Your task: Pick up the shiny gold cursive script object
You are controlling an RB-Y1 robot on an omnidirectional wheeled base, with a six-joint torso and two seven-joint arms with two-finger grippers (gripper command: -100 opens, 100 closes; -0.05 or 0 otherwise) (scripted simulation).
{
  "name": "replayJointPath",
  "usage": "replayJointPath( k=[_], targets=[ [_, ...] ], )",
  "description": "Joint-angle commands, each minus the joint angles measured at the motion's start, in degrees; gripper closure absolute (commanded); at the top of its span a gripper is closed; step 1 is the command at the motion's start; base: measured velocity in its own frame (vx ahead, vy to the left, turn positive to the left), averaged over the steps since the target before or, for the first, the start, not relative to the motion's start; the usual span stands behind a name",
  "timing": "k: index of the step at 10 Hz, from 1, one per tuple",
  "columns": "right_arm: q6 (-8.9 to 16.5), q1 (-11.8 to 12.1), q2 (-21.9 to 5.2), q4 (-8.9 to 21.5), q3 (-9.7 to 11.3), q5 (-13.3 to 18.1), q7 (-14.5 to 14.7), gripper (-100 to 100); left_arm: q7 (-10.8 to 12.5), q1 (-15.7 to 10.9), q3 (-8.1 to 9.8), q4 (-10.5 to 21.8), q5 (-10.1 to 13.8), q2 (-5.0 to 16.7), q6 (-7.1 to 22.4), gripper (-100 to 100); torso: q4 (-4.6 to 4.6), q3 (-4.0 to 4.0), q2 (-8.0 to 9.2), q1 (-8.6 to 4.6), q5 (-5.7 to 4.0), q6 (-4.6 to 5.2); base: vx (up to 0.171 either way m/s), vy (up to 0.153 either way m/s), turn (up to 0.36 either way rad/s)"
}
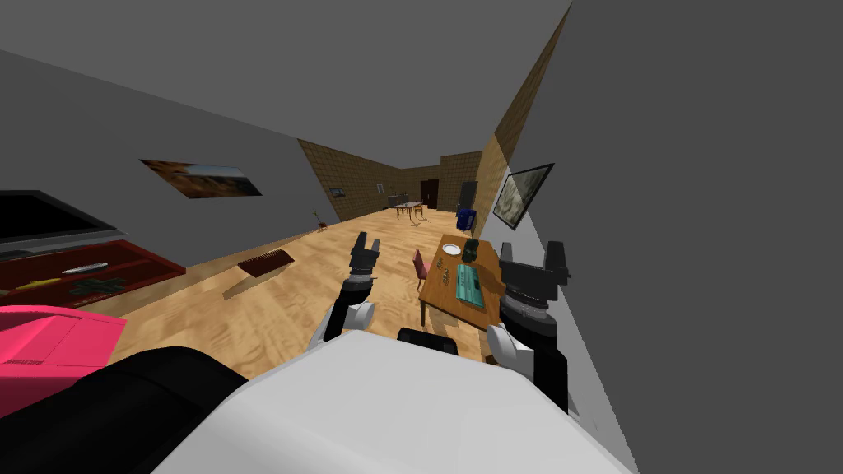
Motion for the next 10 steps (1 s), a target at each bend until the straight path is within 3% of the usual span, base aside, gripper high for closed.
replayJointPath(
  k=[1, 6, 7, 10],
  targets=[
    [0.3, -0.4, -2.0, 0.6, 0.2, -0.1, 0.1, -100, 0.0, 0.0, 0.00, 0.0, 0.0, 0.0, 0.0, 0, 0.00, 0.00, 0.00, 0.00, 0.00, 0.00, -0.017, 0.009, 0.012],
    [2.4, -3.3, -10.5, 6.1, 1.5, -0.3, 1.3, -100, 0.0, 0.0, -0.01, 0.0, 0.0, 0.0, 0.0, 0, 0.08, 0.20, 0.35, 0.17, 0.04, -0.01, -0.084, 0.038, 0.028],
    [2.4, -3.3, -10.9, 6.1, 1.5, -0.3, 1.3, -100, 0.0, 0.0, -0.01, 0.0, 0.0, 0.0, 0.0, 0, 0.08, 0.21, 0.36, 0.17, 0.04, 0.00, -0.071, 0.032, 0.015],
    [4.5, -5.6, -16.4, 11.9, 2.7, -0.5, 2.5, -100, 0.0, 0.0, -0.01, 0.0, 0.0, 0.0, 0.0, 0, 0.07, 0.19, 0.32, 0.16, 0.03, -0.01, -0.100, 0.052, 0.073]
  ],
)
